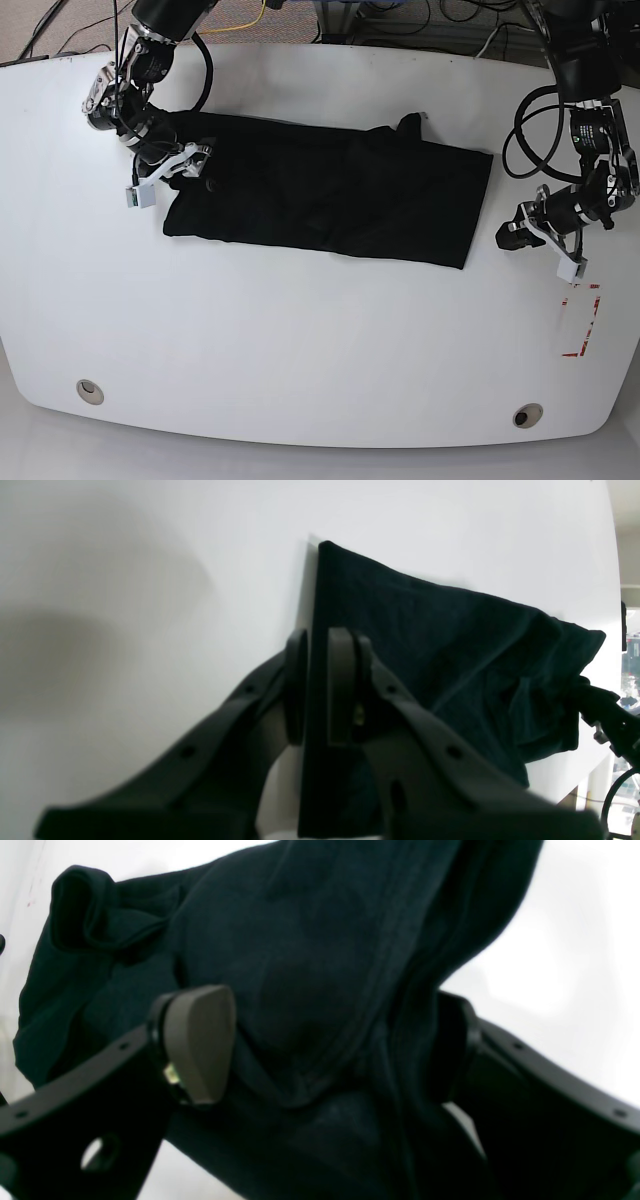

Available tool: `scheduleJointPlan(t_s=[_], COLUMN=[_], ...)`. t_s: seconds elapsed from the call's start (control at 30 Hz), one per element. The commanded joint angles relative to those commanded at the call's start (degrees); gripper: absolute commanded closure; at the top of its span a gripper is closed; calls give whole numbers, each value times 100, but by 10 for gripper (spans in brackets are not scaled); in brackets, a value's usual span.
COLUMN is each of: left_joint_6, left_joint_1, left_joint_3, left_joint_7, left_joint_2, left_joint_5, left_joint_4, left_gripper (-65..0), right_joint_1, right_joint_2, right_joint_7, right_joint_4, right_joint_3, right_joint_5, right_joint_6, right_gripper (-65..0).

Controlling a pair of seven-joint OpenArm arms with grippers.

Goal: Layout the t-shirt on the table in an organized manner, then fold the t-shirt properly
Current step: 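Grasp both short ends of the folded shirt with both grippers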

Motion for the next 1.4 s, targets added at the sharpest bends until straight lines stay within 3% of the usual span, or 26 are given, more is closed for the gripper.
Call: scheduleJointPlan(t_s=[0.17, 0.37, 0.53, 0.73, 1.03, 1.3, 1.4], left_joint_6=[0, 0, -9, -9, -26, -26, -26], left_joint_1=[-9, -123, -176, -185, -193, -193, -193], left_joint_3=[9, 448, 571, 580, 809, 818, 818], left_joint_7=[-9, -9, -18, -18, -18, -26, -26], left_joint_2=[158, 211, 325, 554, 800, 958, 993], left_joint_5=[18, 316, 492, 1011, 1556, 1802, 2040], left_joint_4=[-9, -9, -26, -26, -26, -35, -44], left_gripper=[-64, -64, -67, -64, -63, -60, -31], right_joint_1=[0, 0, 0, 9, 9, 18, 18], right_joint_2=[0, -9, -9, 0, 0, 0, 0], right_joint_7=[0, 0, 0, 0, 0, 0, 0], right_joint_4=[0, 0, 0, 0, 0, 0, 0], right_joint_3=[-281, -466, -466, -448, -466, -466, -475], right_joint_5=[0, 0, 0, 0, 0, 0, 0], right_joint_6=[0, 0, 0, 0, 0, 0, 0], right_gripper=[-530, -452, -423, -407, -166, -149, -147])
